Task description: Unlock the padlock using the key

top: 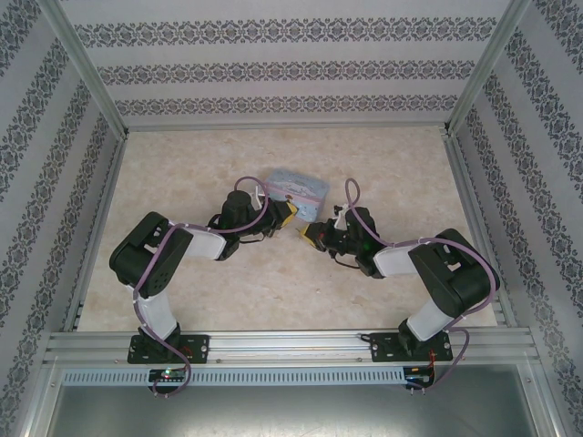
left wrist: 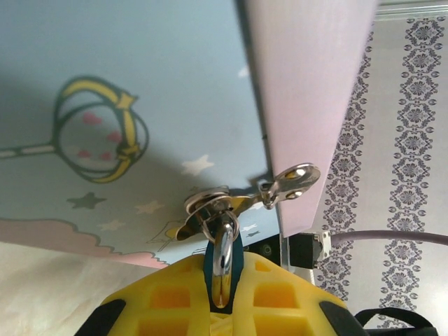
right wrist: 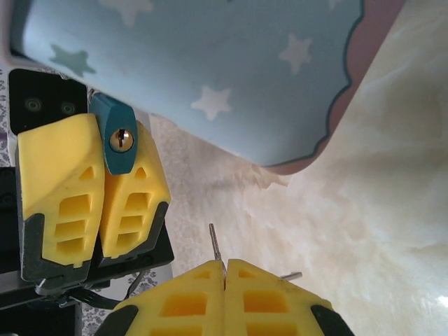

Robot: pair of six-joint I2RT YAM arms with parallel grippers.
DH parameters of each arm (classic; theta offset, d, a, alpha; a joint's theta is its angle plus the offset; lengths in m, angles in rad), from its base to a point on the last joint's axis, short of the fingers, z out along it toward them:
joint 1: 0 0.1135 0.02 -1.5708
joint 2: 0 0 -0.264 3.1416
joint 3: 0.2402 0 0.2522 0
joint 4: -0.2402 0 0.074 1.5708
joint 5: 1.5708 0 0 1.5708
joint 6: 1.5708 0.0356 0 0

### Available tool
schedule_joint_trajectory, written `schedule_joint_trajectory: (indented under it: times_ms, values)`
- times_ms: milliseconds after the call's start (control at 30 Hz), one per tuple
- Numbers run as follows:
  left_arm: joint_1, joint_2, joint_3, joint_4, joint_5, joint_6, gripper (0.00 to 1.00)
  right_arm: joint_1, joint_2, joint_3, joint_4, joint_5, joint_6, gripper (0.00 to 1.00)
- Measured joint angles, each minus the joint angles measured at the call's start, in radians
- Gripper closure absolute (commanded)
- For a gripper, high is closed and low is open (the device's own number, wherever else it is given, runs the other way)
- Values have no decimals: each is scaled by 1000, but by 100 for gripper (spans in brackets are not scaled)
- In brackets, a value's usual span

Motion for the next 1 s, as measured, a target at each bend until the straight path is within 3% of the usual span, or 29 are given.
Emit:
schedule_joint_trajectory:
  times_ms: [1000]
  values:
    - [0, 0, -12, 24, 7, -15, 100, -45, -6, 70, -19, -5, 19, 100]
